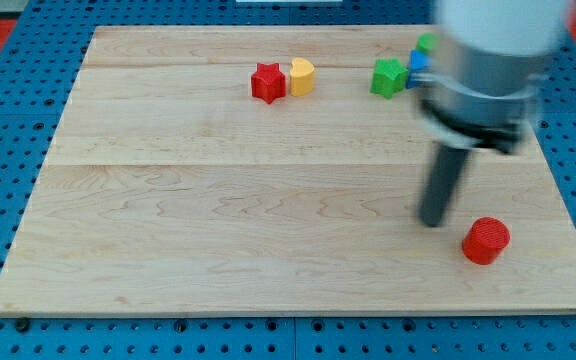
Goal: Move the red circle upwards
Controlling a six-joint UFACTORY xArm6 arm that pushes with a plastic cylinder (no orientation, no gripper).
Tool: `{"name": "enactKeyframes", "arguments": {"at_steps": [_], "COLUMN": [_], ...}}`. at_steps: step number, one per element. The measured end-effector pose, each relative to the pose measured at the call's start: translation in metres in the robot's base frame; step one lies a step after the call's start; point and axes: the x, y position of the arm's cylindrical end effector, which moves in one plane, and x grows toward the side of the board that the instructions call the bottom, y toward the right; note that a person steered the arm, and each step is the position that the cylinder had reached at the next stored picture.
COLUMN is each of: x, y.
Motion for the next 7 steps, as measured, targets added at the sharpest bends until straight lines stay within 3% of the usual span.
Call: {"name": "enactKeyframes", "arguments": {"at_steps": [1,2,3,4,5,6,7], "x": [-0.019,0.051,0.072,0.015,0.004,0.048,0.061], "y": [0.096,0.112,0.053,-0.008,-0.032,0.013,-0.038]}}
